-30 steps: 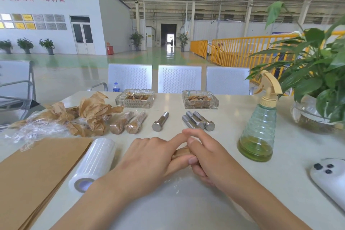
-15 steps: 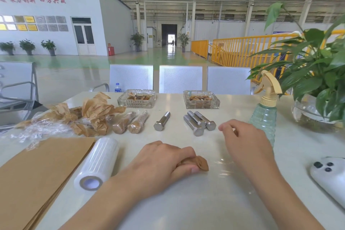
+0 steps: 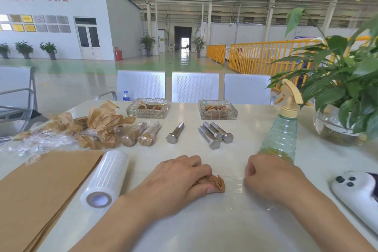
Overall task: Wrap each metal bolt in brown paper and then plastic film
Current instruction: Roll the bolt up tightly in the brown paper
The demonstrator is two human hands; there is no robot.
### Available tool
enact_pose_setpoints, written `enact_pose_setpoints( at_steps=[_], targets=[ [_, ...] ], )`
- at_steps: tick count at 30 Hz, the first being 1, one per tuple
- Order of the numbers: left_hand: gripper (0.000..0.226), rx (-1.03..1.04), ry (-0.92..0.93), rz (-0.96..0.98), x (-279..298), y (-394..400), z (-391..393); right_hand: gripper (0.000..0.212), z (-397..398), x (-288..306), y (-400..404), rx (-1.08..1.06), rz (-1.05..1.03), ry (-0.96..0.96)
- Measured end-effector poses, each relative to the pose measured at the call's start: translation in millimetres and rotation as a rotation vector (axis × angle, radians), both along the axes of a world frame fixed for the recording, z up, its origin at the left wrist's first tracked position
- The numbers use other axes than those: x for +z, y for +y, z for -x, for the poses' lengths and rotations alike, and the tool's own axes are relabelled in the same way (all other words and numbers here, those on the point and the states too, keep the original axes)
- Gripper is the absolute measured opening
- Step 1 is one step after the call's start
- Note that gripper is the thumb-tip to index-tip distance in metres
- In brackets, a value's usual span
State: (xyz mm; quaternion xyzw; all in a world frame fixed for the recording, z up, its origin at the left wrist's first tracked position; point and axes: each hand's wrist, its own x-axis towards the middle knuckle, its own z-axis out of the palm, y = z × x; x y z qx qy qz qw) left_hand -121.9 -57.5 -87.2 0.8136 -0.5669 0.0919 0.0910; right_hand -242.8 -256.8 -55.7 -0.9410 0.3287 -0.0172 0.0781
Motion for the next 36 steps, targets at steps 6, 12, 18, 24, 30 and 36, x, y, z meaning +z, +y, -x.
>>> enact_pose_setpoints(
  at_steps=[6,12,18,24,30,36],
  targets=[
    [0.032,0.032,0.049,-0.024,4,11,-7,0.030,4,3,5,-0.046,-0.056,-0.006],
    [0.031,0.029,0.045,-0.003,2,11,-7,0.028,14,12,7,-0.120,-0.117,0.087],
    [0.032,0.069,0.012,0.013,0,10,-5,0.022,16,15,1,-0.124,-0.120,0.076],
    [0.050,0.164,0.063,0.042,1,5,1,0.004,18,18,5,-0.017,-0.816,-0.417],
    [0.045,0.248,0.476,0.355,3,1,0,0.020,5,30,27,0.063,-1.015,-0.672],
    [0.027,0.300,0.620,0.562,19,4,-1,0.025,-12,22,48,0.139,-0.958,-0.723]
  ],
)
